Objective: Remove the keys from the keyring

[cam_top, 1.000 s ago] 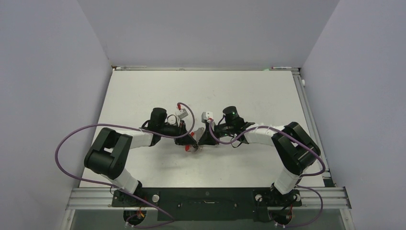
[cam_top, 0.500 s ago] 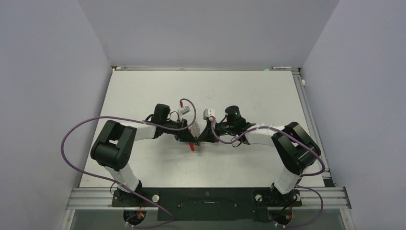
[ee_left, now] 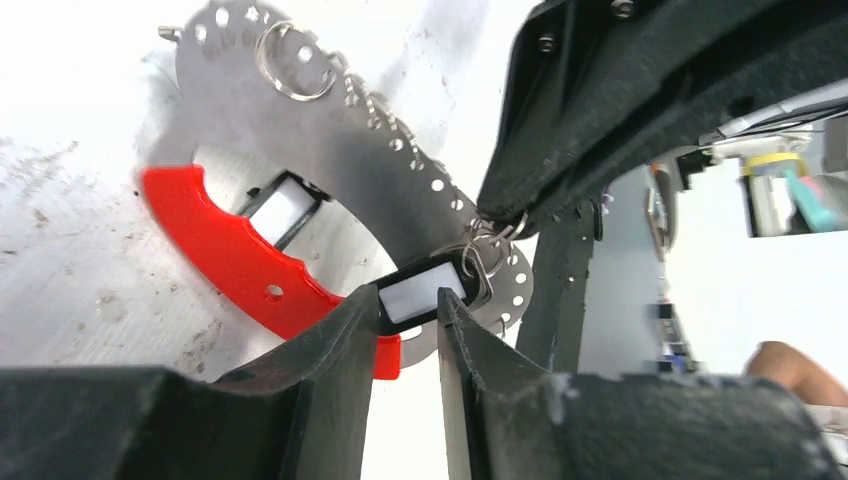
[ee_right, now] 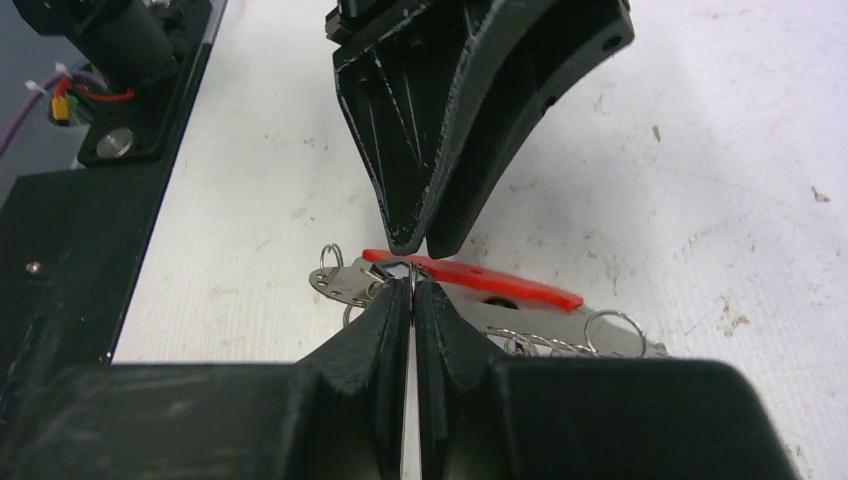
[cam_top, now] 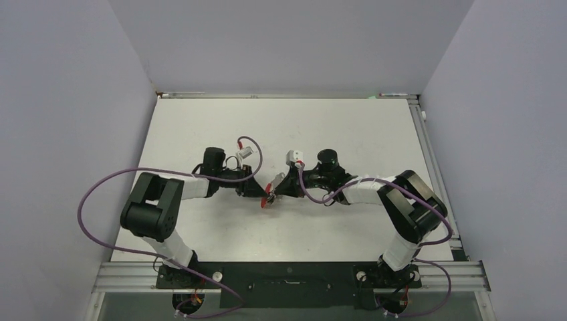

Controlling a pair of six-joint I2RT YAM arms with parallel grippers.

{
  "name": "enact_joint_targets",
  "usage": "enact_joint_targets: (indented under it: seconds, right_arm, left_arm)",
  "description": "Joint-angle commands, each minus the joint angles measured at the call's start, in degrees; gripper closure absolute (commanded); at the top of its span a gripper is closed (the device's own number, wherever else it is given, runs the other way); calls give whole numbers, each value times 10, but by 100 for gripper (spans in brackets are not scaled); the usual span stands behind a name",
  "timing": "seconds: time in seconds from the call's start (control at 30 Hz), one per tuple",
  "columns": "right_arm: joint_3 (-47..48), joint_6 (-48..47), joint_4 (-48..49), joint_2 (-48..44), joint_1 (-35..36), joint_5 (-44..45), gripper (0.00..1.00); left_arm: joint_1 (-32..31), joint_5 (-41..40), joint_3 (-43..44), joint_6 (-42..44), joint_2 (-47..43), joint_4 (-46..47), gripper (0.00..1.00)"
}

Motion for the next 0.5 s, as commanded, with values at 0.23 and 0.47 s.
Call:
enact_joint_targets:
  seconds: [0.23,0.47]
  right_arm:
    - [-15,112,218,21,-3,-45,95]
    - [-20,140,257,20,-2,-44,95]
  left_arm:
    - [26,11,-66,29,-136,208,65]
    - [26,28,-98,-5,-123,303,64]
